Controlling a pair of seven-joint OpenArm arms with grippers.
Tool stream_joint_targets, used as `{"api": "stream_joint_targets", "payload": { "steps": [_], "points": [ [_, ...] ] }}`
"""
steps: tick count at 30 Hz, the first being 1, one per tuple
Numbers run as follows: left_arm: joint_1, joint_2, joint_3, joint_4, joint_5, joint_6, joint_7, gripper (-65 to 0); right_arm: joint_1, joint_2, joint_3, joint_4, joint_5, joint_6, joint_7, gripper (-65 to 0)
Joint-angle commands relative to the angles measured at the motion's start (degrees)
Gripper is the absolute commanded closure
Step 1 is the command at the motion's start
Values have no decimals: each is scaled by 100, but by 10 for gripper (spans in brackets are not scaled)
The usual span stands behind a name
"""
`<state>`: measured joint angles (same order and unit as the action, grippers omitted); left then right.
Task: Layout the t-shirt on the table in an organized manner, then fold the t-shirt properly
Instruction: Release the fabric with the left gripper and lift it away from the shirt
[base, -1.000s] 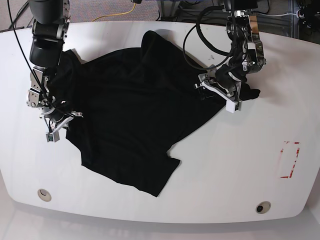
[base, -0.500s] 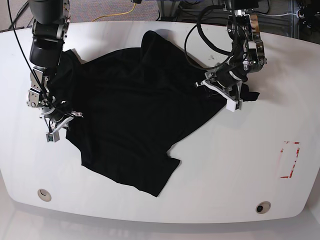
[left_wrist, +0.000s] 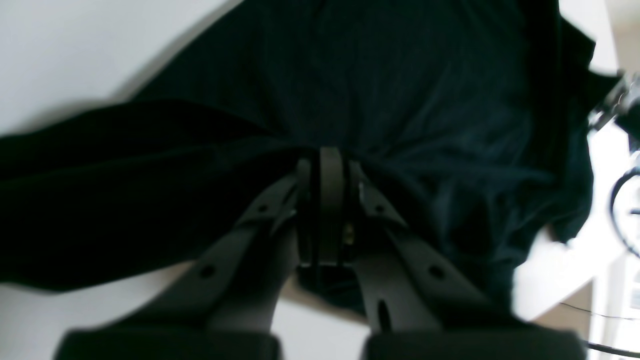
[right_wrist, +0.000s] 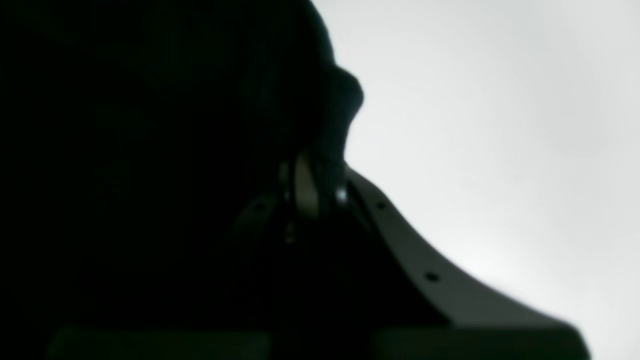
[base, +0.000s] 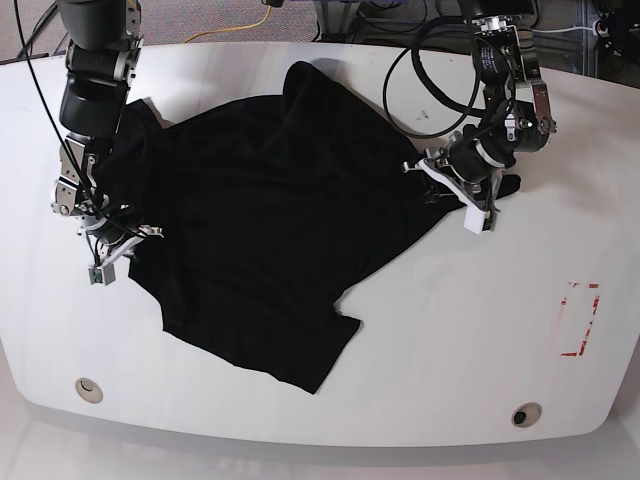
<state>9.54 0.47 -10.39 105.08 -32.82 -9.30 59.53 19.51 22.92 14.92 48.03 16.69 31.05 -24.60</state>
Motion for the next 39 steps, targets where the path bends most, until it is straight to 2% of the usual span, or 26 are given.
{"api": "stream_joint_targets", "payload": {
  "steps": [1,7,15,21,31,39],
  "points": [
    [35,-227,-29,108,-46,-121,-5,0,225,34,227,54,-20,-15,47,0],
    [360,-570,-222,327,-63,-288,3,0,243,25,368,63,-20,-23,47,0],
    [659,-623,-257,626,-274,-622,12,0,251,25,368,63,-20,-23,47,0],
    [729,-588,-257,653,-635,-595,12,-3,234,7,368,63,-20,-23,47,0],
    [905,-438,-257,653,-389,-586,12,0,225,7,368,54,-20,-23,47,0],
    [1327,-649,-583,688,-389,-586,12,0,225,-2,359,54,-20,-23,38,0]
  ]
}}
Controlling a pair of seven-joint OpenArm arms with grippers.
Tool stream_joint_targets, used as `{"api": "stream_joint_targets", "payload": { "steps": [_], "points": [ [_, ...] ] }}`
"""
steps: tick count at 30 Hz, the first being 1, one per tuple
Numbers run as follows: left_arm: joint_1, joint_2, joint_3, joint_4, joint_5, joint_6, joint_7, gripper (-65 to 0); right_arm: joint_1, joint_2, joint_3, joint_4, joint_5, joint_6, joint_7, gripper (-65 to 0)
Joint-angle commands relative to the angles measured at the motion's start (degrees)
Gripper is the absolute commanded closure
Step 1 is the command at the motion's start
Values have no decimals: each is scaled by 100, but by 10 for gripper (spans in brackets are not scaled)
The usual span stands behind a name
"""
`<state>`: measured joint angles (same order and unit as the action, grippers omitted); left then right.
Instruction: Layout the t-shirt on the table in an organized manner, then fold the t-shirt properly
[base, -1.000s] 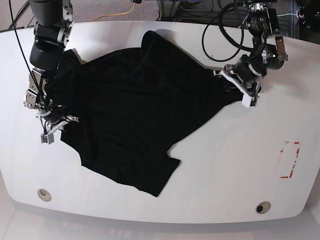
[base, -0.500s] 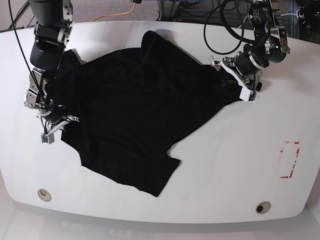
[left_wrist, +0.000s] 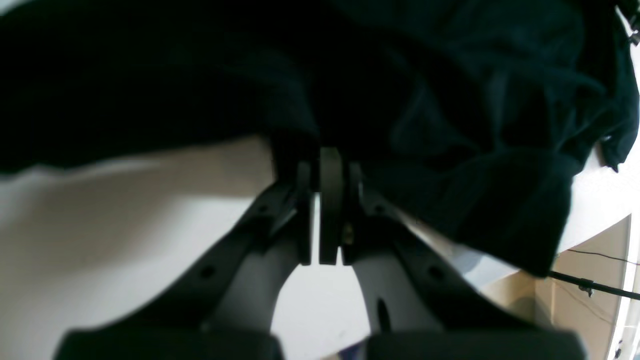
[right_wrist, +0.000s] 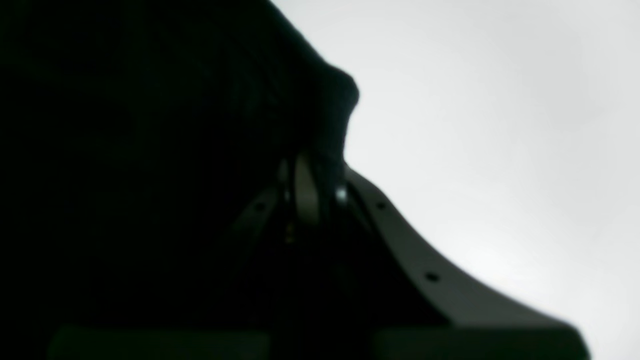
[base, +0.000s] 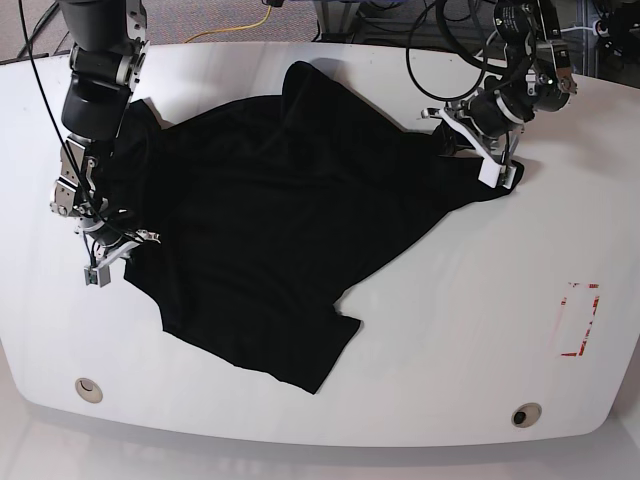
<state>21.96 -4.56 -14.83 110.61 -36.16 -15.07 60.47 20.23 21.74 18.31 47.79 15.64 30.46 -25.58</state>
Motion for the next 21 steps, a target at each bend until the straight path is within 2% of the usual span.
{"api": "stream_joint_targets", "payload": {
  "steps": [1,11,16,21],
  "points": [
    [147,-190,-209,135,-54,-9,-82,0,162,116,20,78,84,36,136,0],
    [552,-656,-1044,144,-54,-45,-82,0,171,99,20,78,84,36,136,0],
    [587,-867,-1097,144,-98,-53,-82,0,171,99,20,78,84,36,136,0],
    [552,-876,-1053,144,-687,-53,-82,-4,171,90,20,78,84,36,136,0]
  ]
}}
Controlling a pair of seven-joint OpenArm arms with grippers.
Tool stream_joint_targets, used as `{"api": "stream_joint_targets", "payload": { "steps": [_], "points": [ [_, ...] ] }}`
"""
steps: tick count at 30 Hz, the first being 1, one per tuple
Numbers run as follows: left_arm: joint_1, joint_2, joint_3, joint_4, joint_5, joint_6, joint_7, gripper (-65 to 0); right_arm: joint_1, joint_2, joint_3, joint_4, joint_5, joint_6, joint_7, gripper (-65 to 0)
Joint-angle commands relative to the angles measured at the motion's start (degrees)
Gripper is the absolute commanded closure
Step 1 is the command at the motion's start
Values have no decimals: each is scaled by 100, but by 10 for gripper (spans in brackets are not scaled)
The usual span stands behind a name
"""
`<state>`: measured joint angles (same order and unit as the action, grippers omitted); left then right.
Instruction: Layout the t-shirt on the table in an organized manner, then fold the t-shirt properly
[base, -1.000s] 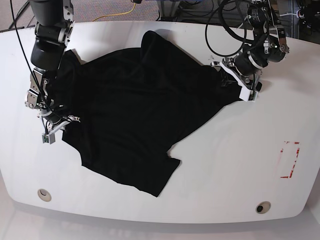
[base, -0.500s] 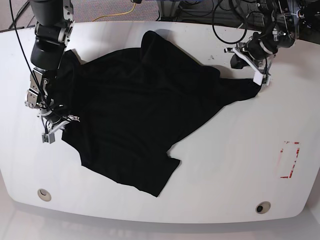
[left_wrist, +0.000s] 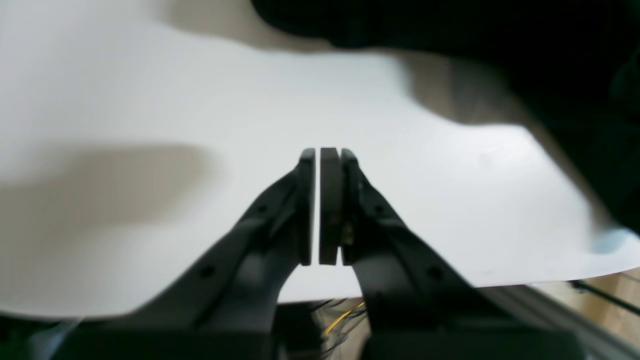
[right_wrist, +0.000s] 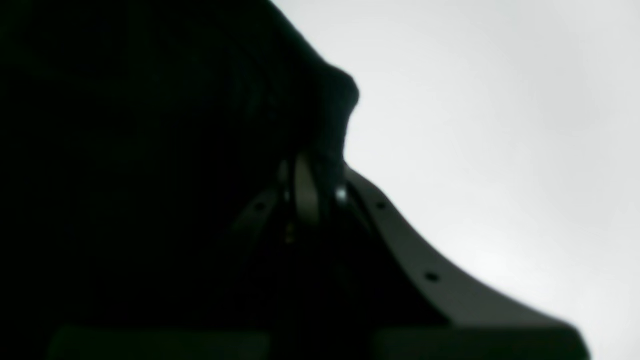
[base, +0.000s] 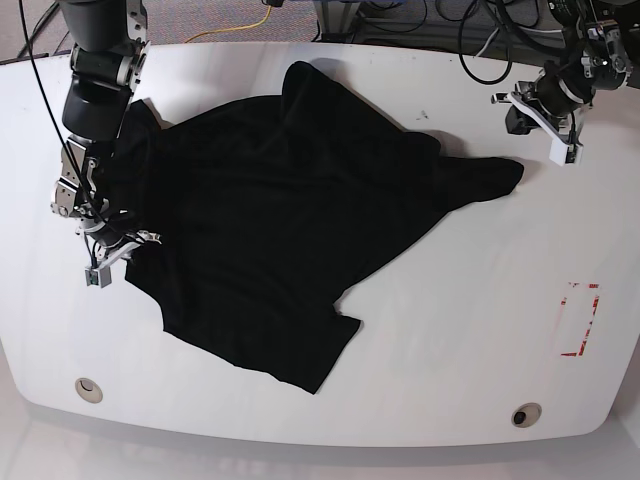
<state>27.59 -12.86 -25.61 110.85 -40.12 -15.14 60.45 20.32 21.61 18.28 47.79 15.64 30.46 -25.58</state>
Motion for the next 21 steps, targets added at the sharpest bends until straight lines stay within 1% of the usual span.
{"api": "stream_joint_targets", "payload": {
  "steps": [1,4,7,9,11,13,17,21],
  "points": [
    [-21,-46,86,120,-406,-47,-80,-4,162,103,22,78,84,36,136,0],
    [-162,-46,420,111,-617,-29,-80,-4,162,103,22,78,84,36,136,0],
    [-364,-10,763,93,-617,-3,-80,-6,162,103,22,78,84,36,136,0],
    [-425,77,877,76,-511,-3,-80,-6,162,103,22,78,84,36,136,0],
    [-461,262,1009,76,-291,-3,-80,-7,162,103,22,78,84,36,136,0],
    [-557,394,1176,76,-63,-3,-80,-29,162,103,22,78,84,36,136,0],
    [-803,561,1545,76,254,-3,-80,-140,153,103,22,78,84,36,136,0],
    [-865,702,1774,76,342,-3,-80,-292,153,103,22,78,84,36,136,0]
  ]
}}
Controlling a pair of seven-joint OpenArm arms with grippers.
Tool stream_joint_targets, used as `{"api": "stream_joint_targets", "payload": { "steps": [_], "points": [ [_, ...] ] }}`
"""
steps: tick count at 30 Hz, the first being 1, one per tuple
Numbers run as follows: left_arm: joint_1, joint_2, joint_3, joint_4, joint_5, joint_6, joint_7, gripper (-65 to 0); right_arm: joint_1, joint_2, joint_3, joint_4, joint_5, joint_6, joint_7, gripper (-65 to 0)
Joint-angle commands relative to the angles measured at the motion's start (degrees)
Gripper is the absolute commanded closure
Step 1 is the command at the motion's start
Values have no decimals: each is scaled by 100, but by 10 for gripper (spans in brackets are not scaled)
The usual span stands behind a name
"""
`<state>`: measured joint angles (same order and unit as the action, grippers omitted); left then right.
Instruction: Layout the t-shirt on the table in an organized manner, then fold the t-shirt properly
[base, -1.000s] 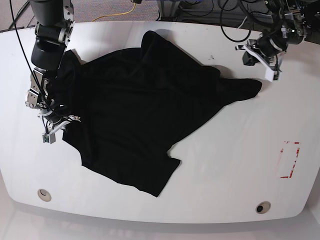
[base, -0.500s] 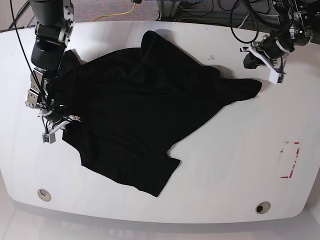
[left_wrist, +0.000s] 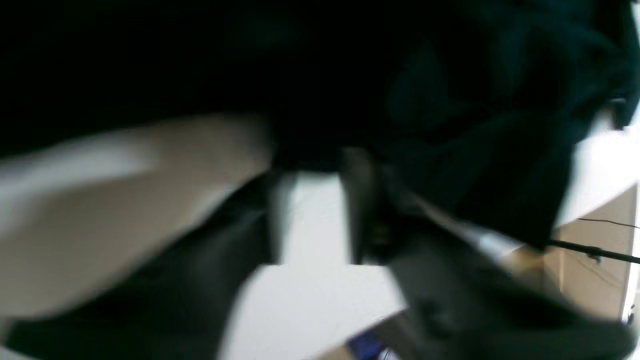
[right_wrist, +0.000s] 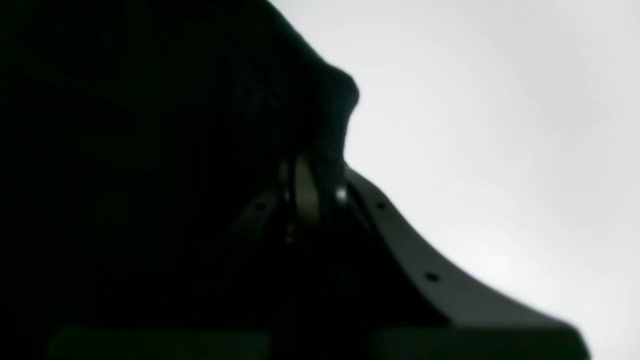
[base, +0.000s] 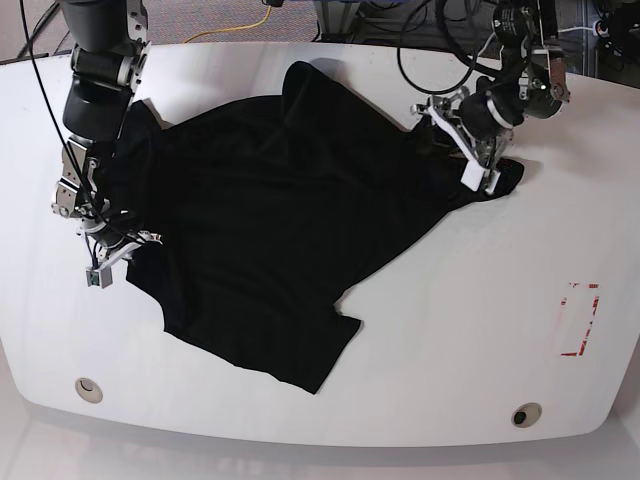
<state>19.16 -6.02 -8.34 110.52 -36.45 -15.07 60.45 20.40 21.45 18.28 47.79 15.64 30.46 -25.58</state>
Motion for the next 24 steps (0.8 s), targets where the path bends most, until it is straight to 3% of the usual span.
{"api": "stream_joint_targets", "payload": {
  "steps": [1,3,6,15,20,24],
  "points": [
    [-21,61,109,108,1,-9,-80,-329,144,118,22,78,84,36,136,0],
    [-21,149,267,108,89,-9,-80,-393,144,118,22,78,84,36,136,0],
    [-92,229,522,108,361,-9,-80,-422,144,127,22,87,84,36,136,0],
    [-716,167,1594,117,1311,-45,-80,-421,144,127,22,87,84,36,136,0],
    [-1226,-114,2192,117,1794,-62,-80,-421,144,118,22,87,84,44,136,0],
    [-1604,-343,2561,117,1988,-396,-80,-424,144,118,22,87,84,44,136,0]
  ]
}}
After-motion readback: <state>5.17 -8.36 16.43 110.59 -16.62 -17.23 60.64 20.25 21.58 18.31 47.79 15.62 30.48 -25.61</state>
